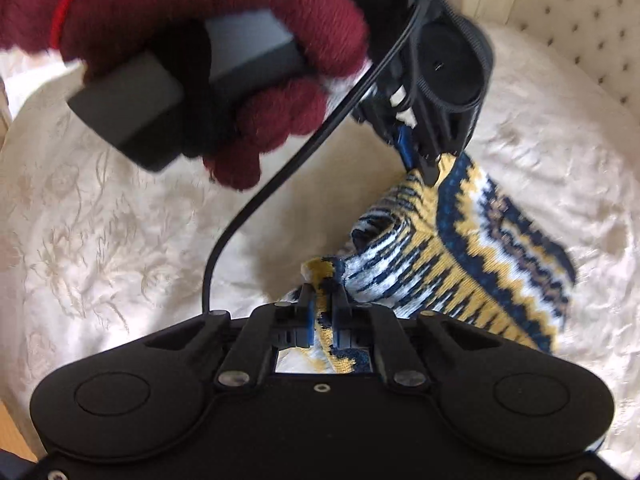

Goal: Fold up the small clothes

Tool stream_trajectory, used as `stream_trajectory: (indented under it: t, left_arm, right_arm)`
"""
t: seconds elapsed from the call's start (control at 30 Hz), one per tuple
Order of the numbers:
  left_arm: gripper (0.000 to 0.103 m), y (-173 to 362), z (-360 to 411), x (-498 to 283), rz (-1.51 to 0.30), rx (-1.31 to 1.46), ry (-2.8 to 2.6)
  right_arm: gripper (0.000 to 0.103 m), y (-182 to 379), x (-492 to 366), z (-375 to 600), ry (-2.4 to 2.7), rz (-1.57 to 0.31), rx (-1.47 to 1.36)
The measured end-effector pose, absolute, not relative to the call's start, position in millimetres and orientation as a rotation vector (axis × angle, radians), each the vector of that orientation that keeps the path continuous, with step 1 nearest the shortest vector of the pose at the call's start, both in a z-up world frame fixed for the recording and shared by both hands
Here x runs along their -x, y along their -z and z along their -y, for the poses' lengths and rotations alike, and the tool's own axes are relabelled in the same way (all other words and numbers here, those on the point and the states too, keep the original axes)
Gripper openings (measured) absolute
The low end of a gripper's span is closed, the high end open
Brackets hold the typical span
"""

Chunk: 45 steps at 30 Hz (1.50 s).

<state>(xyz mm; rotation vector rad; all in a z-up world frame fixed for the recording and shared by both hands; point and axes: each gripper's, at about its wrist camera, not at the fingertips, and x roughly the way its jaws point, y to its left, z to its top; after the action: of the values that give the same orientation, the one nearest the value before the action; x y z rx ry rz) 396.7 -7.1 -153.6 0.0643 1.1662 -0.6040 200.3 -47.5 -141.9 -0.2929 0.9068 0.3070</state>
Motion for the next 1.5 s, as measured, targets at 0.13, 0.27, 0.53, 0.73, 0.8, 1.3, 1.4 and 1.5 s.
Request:
stream_trajectory:
  t: [0.13,0.27,0.53,0.73,0.8,1.3,1.4,1.5]
  left_arm:
    - [0.012,176,9,-397,-1.196,-0.135,0.589]
    - [0.033,168,-3,-393,-1.144,-0.079,0.601]
    - [0.068,142,-34,-376,-1.097,0.026,0.586]
    - [0.069,151,-31,-352,-1.188,-0.020,0.577]
    - [0.069,154,-26,-346,-1.215,-0.057,0.564]
    - [0.069,156,-4,-335,-1.232,-0.145,0.531]
    - [0.069,157,-5,-333,-1.240,-0.138,0.535]
    - [0.069,160,-8,-330,-1.254,-0.118,0.539]
  right_arm:
    - [0.030,172,-209,42,-0.362,-1.002,0.297]
    - [0.055,154,-204,70,-0.373,-0.972,0.166]
    - [0.078,124,-205,187,-0.158,-0.887,-0.302]
    - [0.078,144,-218,268,0.079,-0.888,-0.564]
    - [0.078,152,-224,282,0.114,-0.904,-0.599]
    - [0.078,190,-250,304,0.147,-0.998,-0.736]
    - [0.079,194,-254,305,0.141,-1.007,-0.754]
    - [0.079,198,-257,307,0.131,-1.016,-0.767]
